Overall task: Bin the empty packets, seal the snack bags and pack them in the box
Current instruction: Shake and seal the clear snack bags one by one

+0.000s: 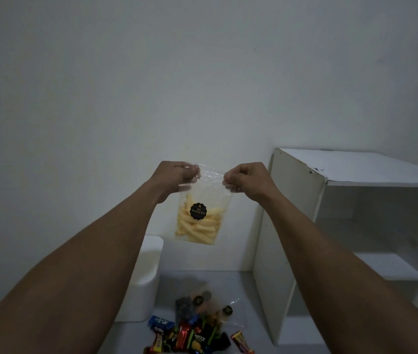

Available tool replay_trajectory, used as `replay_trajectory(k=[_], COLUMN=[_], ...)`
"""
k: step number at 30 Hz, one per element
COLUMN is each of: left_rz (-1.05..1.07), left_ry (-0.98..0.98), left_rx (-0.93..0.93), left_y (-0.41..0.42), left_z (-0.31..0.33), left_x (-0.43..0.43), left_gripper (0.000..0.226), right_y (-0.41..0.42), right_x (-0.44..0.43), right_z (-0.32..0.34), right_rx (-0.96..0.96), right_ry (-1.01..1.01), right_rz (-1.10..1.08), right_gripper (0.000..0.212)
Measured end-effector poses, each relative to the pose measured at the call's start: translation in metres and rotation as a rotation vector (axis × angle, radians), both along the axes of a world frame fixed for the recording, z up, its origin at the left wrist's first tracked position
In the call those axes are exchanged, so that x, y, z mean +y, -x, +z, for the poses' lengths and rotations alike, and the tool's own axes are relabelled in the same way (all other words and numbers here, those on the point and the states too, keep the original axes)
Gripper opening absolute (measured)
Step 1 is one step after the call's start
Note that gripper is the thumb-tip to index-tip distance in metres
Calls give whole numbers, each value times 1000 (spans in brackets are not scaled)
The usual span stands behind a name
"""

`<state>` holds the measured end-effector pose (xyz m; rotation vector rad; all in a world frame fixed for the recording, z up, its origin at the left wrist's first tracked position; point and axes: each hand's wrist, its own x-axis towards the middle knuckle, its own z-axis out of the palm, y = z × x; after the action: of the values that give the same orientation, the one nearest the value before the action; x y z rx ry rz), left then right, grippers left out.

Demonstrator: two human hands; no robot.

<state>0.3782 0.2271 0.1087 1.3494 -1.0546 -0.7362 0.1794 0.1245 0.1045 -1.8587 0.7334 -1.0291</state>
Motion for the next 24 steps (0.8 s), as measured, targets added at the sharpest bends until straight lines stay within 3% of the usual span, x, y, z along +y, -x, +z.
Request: replay_trajectory(k=[17,24], left_rz=[98,102], left_ry=[52,35], left_rx=[25,-52], left_y=[-1,7], left_z=[-3,-7], left_x=[-1,-3], left_gripper=[16,21], right_y=[10,-8], right_x=[7,12], right_z=[2,5], right_rx=[87,188], right_ry=[-9,150], right_rz=[16,-38], right_gripper=[8,12])
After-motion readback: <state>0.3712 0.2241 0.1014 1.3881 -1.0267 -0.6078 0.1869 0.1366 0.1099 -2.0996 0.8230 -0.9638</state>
